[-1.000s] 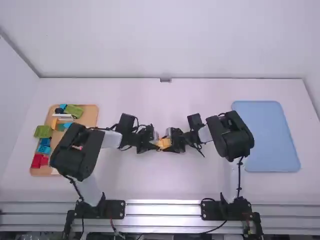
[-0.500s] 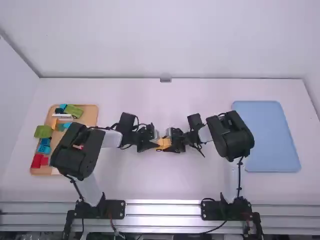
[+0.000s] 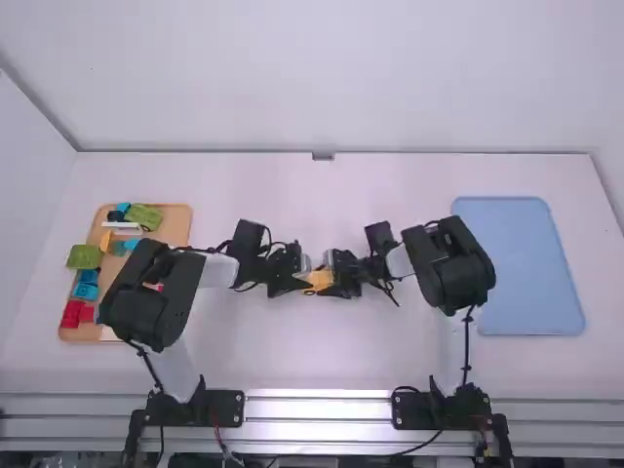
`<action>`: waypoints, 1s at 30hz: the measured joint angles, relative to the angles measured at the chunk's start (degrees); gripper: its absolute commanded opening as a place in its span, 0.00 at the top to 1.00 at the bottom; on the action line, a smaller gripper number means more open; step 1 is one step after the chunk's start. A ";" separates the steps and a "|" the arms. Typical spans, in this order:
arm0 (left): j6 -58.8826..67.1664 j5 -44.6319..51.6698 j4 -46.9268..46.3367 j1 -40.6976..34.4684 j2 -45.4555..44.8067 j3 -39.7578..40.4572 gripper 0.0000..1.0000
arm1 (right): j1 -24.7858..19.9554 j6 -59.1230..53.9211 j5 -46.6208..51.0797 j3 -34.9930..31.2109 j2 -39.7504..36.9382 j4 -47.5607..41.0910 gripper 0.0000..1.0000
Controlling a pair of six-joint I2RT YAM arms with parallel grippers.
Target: Assemble lego blocks to make yellow taxi
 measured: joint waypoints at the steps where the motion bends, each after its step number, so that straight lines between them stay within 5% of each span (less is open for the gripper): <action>1: 0.02 0.00 -0.07 0.00 0.00 0.00 0.98 | 0.11 0.13 0.24 0.00 -0.09 -0.02 0.51; 7: 0.00 -0.20 -0.24 0.00 0.00 0.00 0.98 | 0.24 0.20 0.61 0.02 -0.28 -0.17 0.51; 11: 0.02 -0.33 -0.26 0.00 0.00 0.00 0.83 | 0.26 0.17 0.63 0.07 -0.28 -0.24 0.50; 14: 0.00 -0.37 -0.20 0.00 0.00 0.00 0.82 | 0.26 0.20 0.63 0.11 -0.28 -0.26 0.50; 30: 0.24 -2.23 2.01 0.00 0.00 0.00 0.91 | 0.26 0.55 0.92 0.26 -0.28 -0.26 0.50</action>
